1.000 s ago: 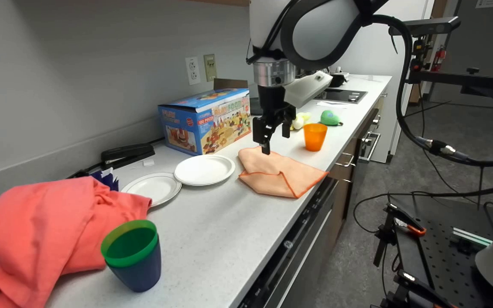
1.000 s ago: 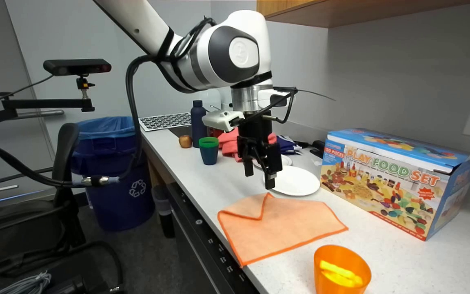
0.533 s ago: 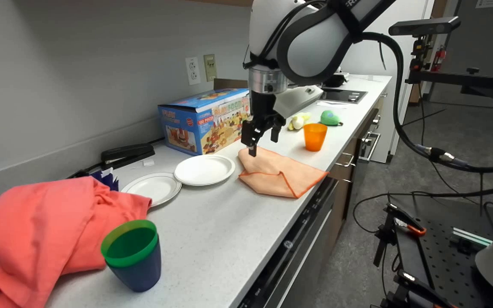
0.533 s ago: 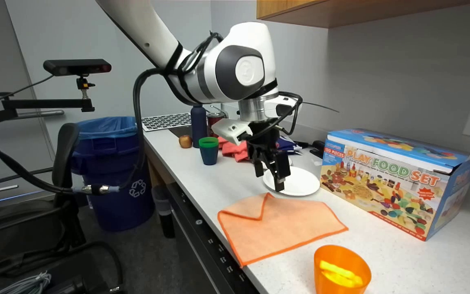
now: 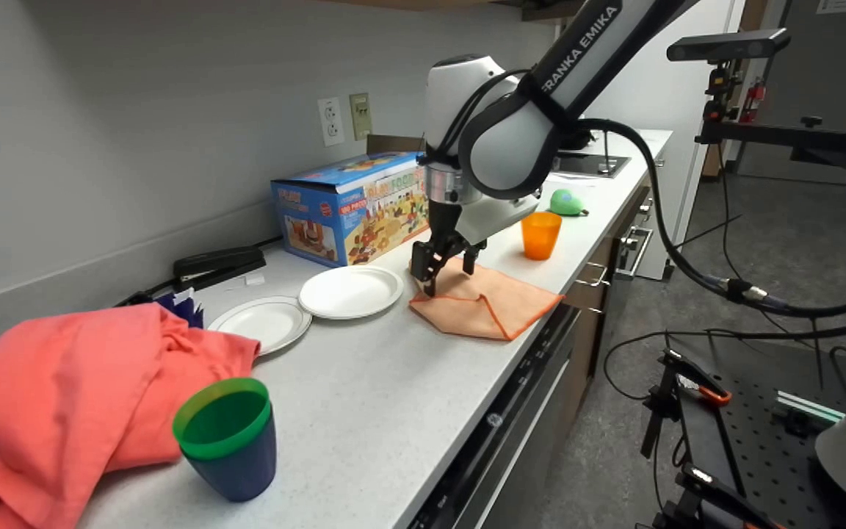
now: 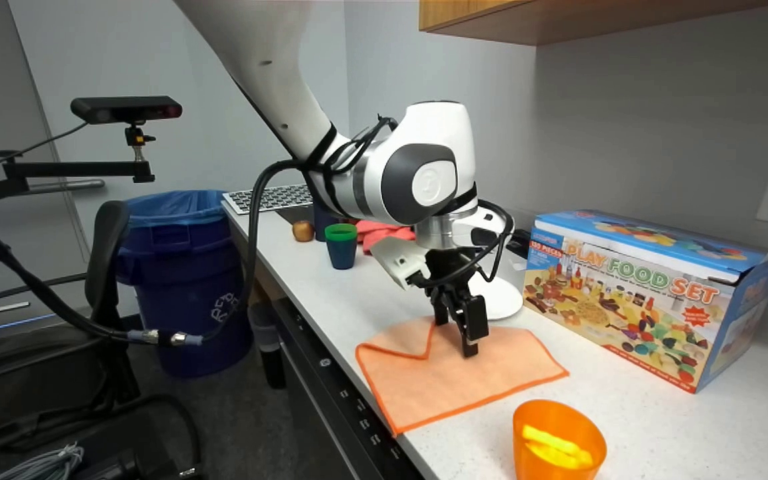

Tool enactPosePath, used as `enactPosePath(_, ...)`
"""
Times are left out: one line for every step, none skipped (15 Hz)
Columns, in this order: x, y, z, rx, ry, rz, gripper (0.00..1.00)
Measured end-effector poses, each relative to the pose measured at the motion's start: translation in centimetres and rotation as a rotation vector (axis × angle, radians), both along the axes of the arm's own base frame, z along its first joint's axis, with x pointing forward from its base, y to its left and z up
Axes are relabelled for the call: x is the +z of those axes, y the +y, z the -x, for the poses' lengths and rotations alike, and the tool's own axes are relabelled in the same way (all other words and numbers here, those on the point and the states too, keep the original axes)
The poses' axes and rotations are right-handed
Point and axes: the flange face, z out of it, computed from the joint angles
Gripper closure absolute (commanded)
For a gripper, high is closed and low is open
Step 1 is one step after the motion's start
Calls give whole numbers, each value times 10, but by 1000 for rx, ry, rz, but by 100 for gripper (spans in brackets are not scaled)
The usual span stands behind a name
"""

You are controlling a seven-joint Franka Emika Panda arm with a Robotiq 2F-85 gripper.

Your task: Use the towel to wipe the table

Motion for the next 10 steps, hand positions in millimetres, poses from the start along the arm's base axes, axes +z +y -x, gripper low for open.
enactPosePath(-5, 0, -4, -7, -3, -8, 0)
enactPosePath(-9, 2, -8, -11, -8, -13, 0)
enactPosePath(-12, 4, -11, -14, -12, -19, 0)
enactPosePath(-15, 6, -14, -18, -11, -26, 25)
enactPosePath(-17, 8, -16, -25, -11, -35, 28)
enactPosePath(-18, 9, -18, -31, -13, -42, 34)
enactPosePath(-16, 9, -20, -37, -18, -48, 44)
enactPosePath(-14, 9, -22, -44, -23, -55, 51)
enactPosePath(-12, 8, -23, -48, -28, -58, 59)
enactPosePath(-11, 8, -24, -50, -32, -59, 66)
